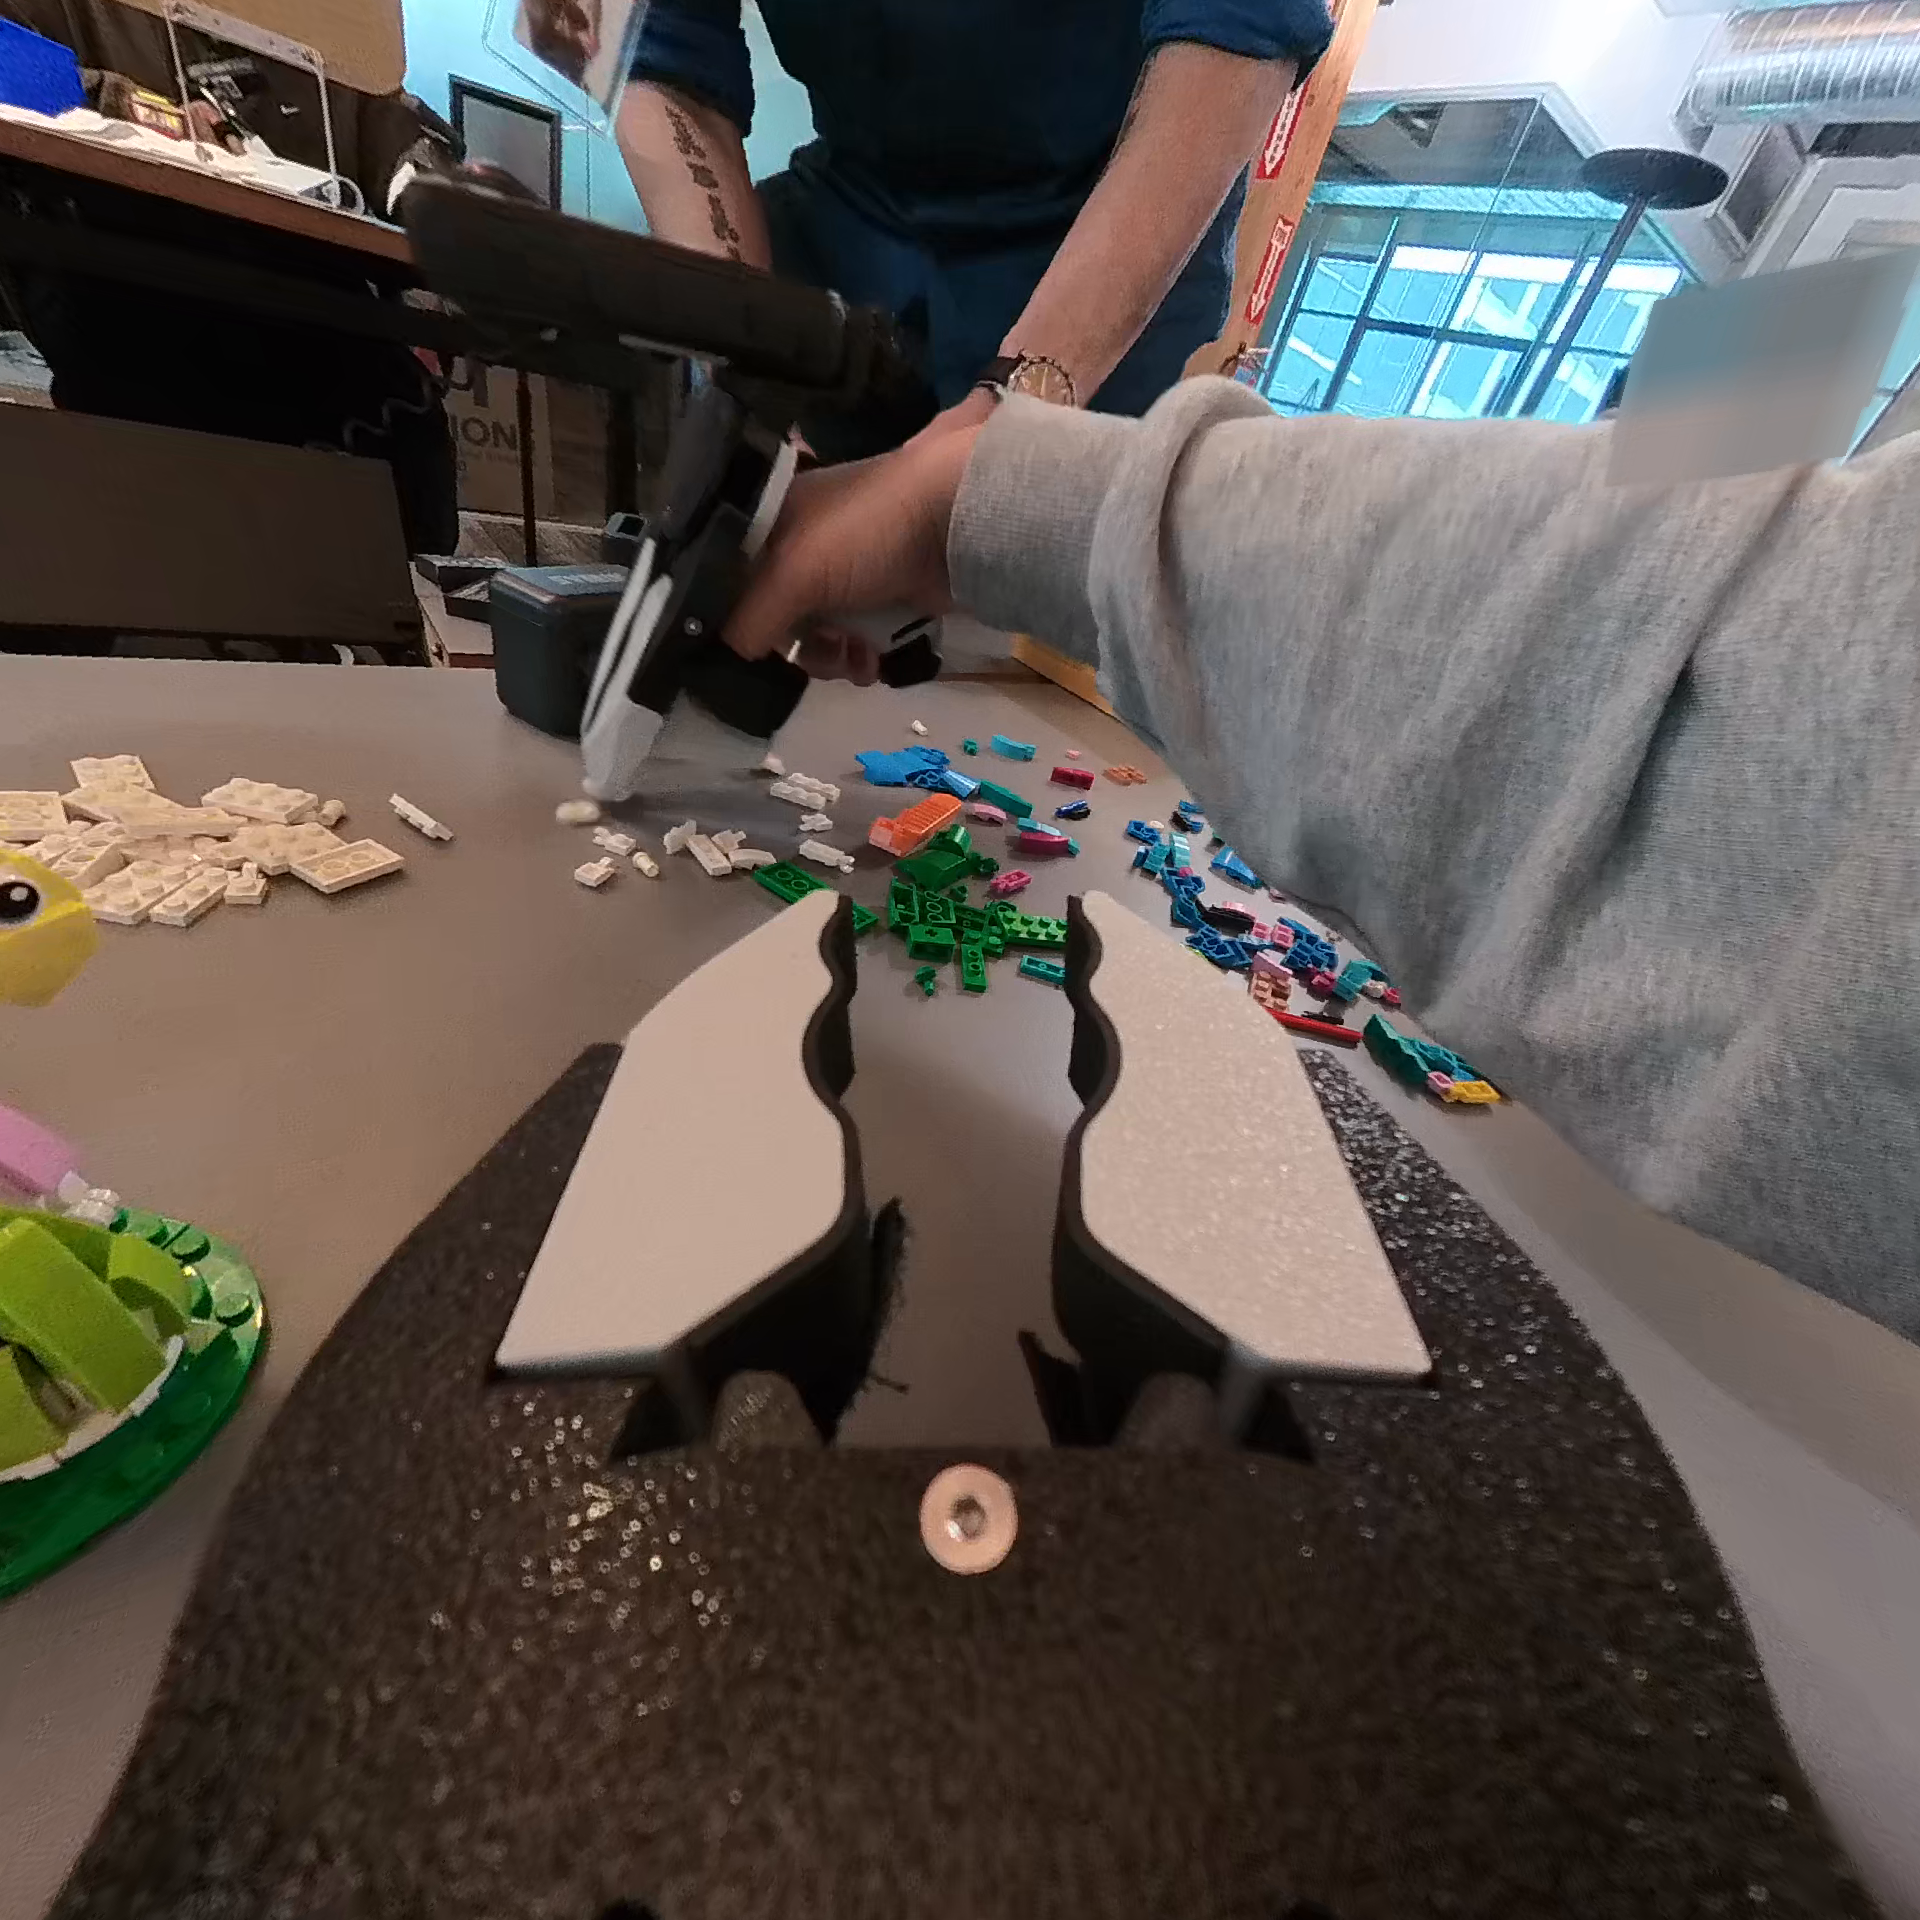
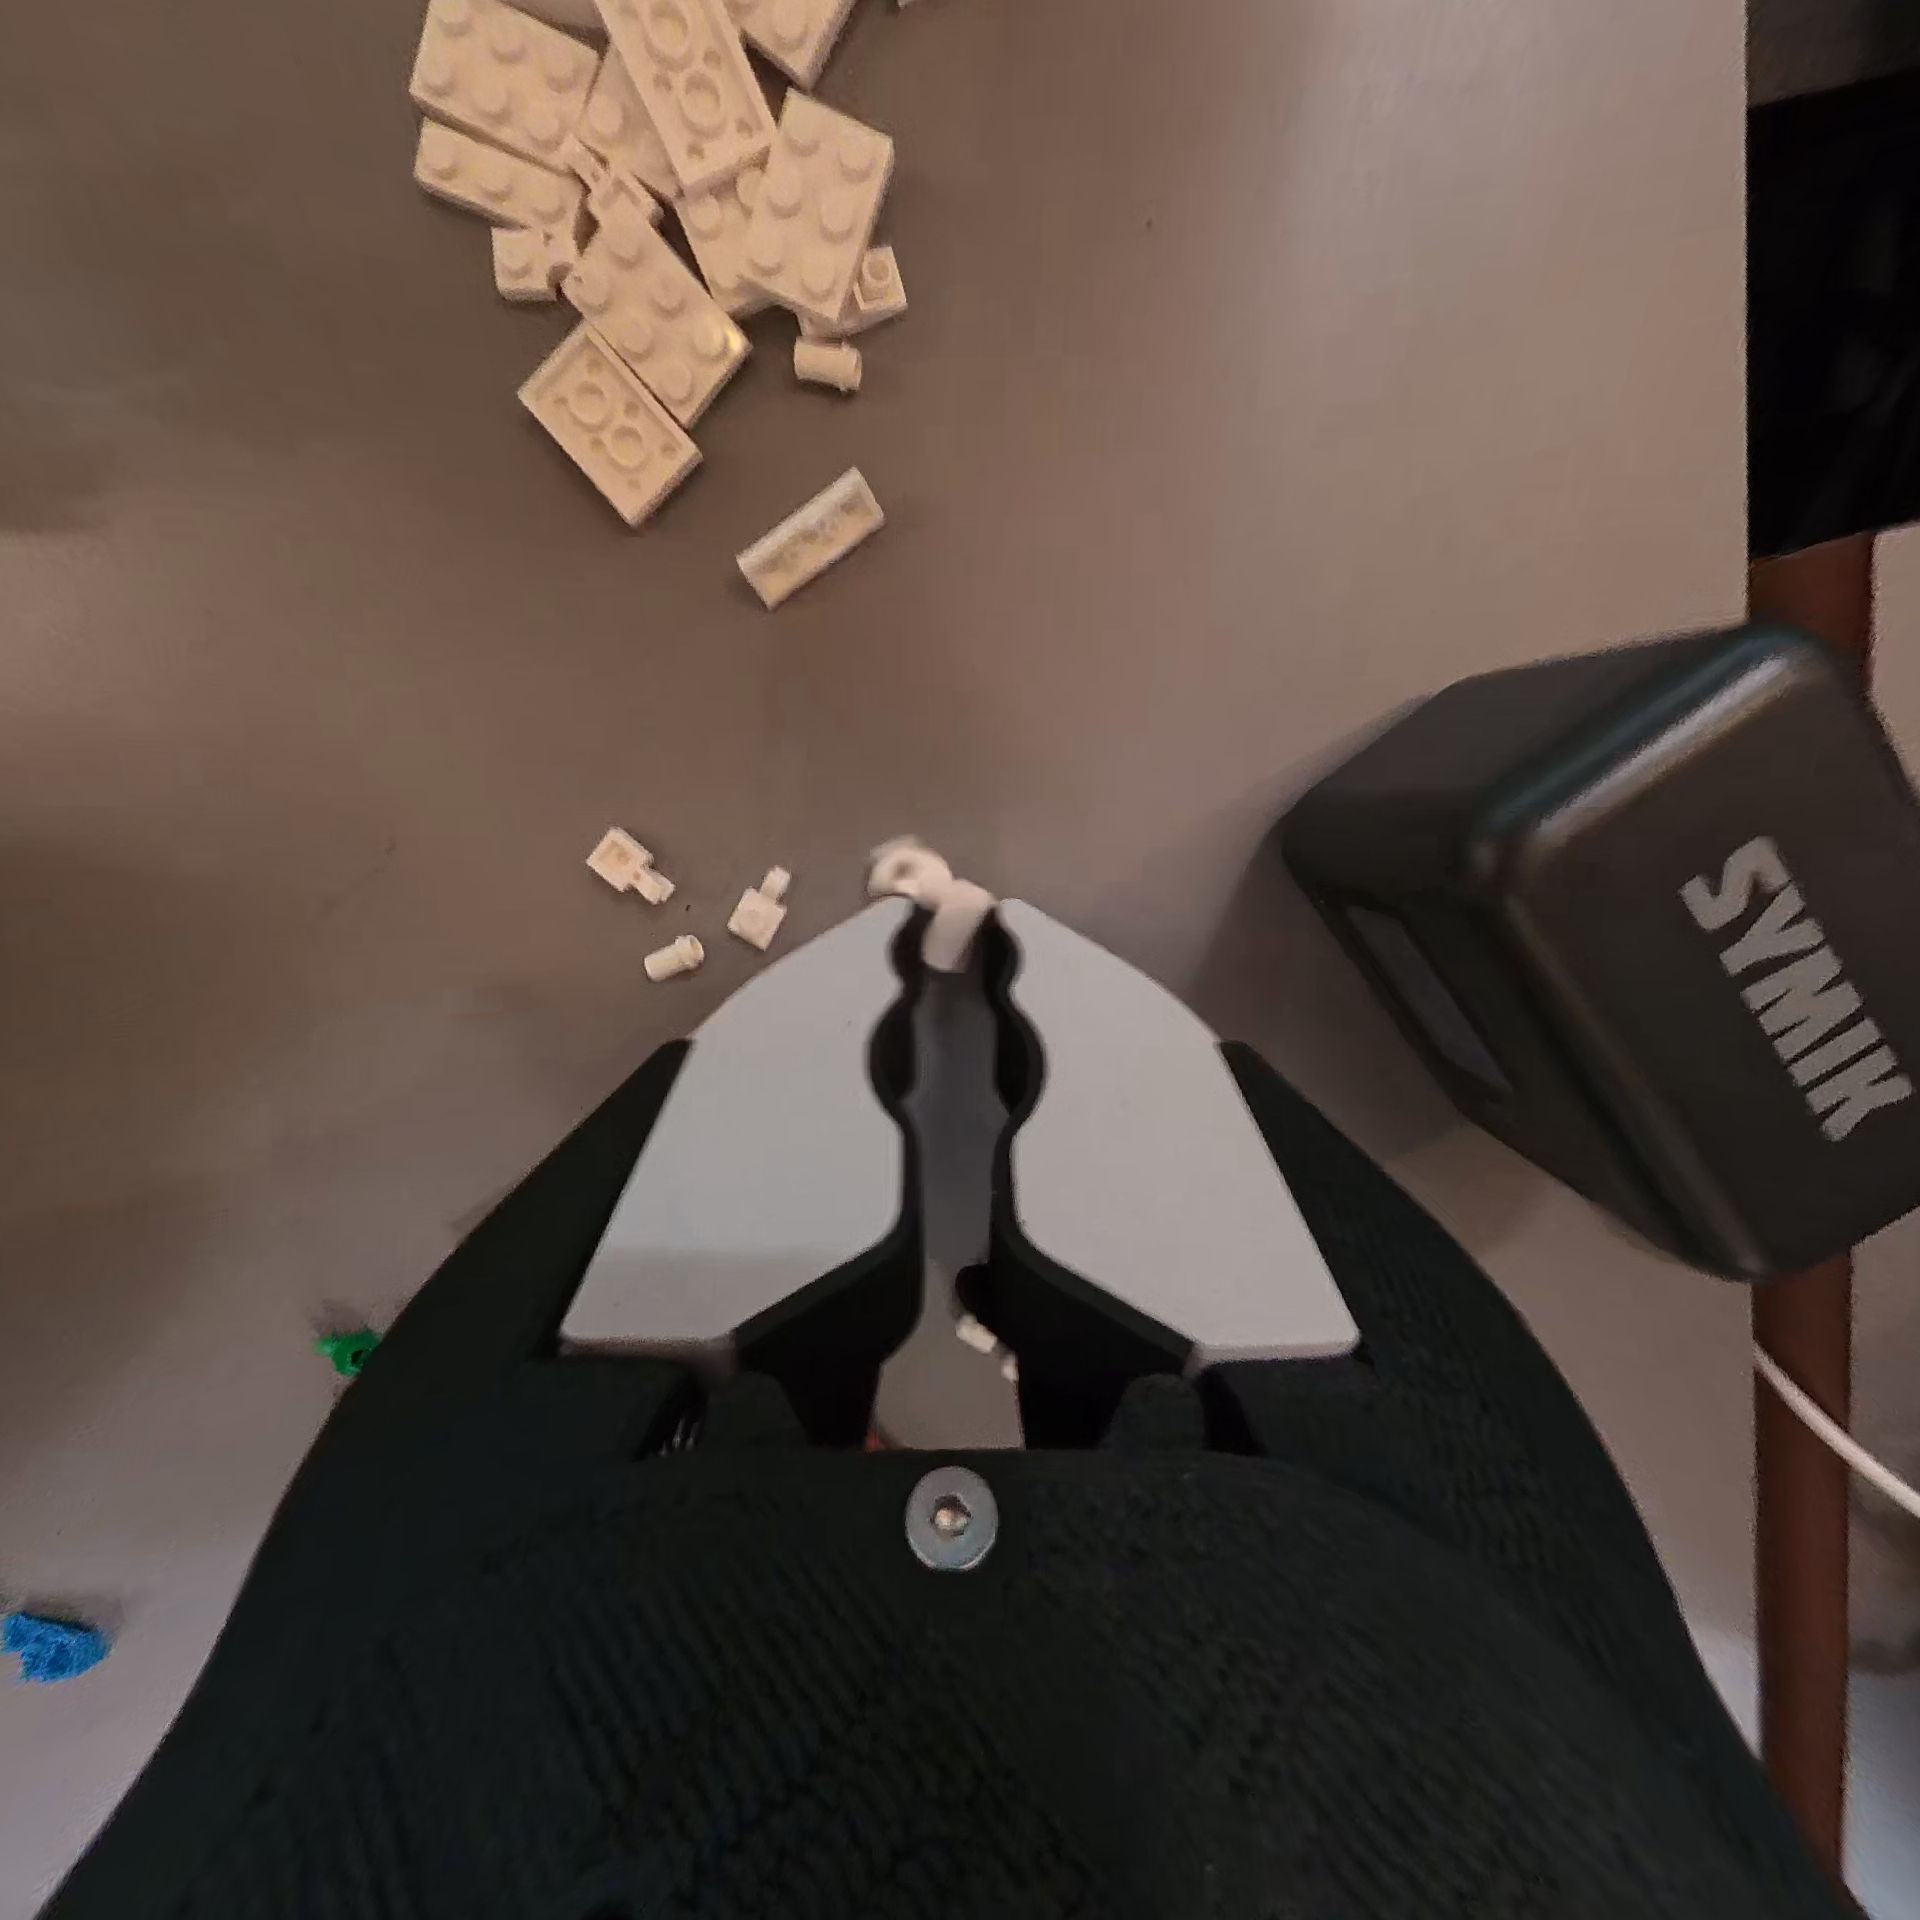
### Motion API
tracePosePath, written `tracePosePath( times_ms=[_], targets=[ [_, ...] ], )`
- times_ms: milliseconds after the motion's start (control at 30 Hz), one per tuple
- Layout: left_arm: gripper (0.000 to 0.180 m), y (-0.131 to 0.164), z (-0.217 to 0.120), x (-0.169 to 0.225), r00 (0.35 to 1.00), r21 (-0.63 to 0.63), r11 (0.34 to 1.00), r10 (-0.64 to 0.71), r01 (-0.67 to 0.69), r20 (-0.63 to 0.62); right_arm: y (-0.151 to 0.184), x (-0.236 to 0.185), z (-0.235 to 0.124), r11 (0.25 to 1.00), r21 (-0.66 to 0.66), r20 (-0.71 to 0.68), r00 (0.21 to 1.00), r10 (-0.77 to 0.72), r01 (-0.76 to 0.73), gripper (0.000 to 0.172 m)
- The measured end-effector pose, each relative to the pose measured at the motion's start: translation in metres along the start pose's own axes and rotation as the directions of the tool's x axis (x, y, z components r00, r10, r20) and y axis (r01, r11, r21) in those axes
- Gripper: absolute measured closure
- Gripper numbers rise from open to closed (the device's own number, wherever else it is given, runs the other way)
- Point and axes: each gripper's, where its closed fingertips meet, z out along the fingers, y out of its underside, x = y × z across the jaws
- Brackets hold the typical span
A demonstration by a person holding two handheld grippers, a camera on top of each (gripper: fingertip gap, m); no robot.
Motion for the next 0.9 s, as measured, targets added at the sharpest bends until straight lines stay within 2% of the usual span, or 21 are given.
tracePosePath(
  times_ms=[167,333,400,500,700,900],
  targets=[
    [0.142,0.000,0.000,0.000,1.000,-0.001,1.000,-0.002,0.002,-0.002,-0.047,-0.009,0.003,0.995,0.085,0.006,0.998,-0.059,0.058,0.165],
    [0.142,0.000,0.000,0.000,1.000,0.000,1.000,-0.001,0.001,-0.003,-0.073,-0.020,0.021,0.990,0.058,0.011,0.992,-0.129,0.128,0.165],
    [0.142,0.000,0.000,0.001,1.000,0.001,1.000,-0.002,0.002,-0.006,-0.074,-0.023,0.026,0.990,0.037,0.011,0.990,-0.139,0.139,0.164],
    [0.142,0.000,0.000,0.001,1.000,0.000,1.000,-0.006,0.006,-0.008,-0.072,-0.026,0.023,0.993,0.046,0.028,0.993,-0.114,0.112,0.145],
    [0.142,0.000,0.001,0.001,1.000,-0.003,1.000,0.000,0.000,-0.004,-0.059,-0.022,0.009,0.996,0.085,0.076,0.997,-0.001,-0.005,0.144],
    [0.142,0.001,0.001,0.001,1.000,-0.002,1.000,0.002,-0.002,-0.002,-0.052,-0.025,0.021,0.998,0.061,0.064,0.998,-0.026,0.022,0.145]
  ],
)
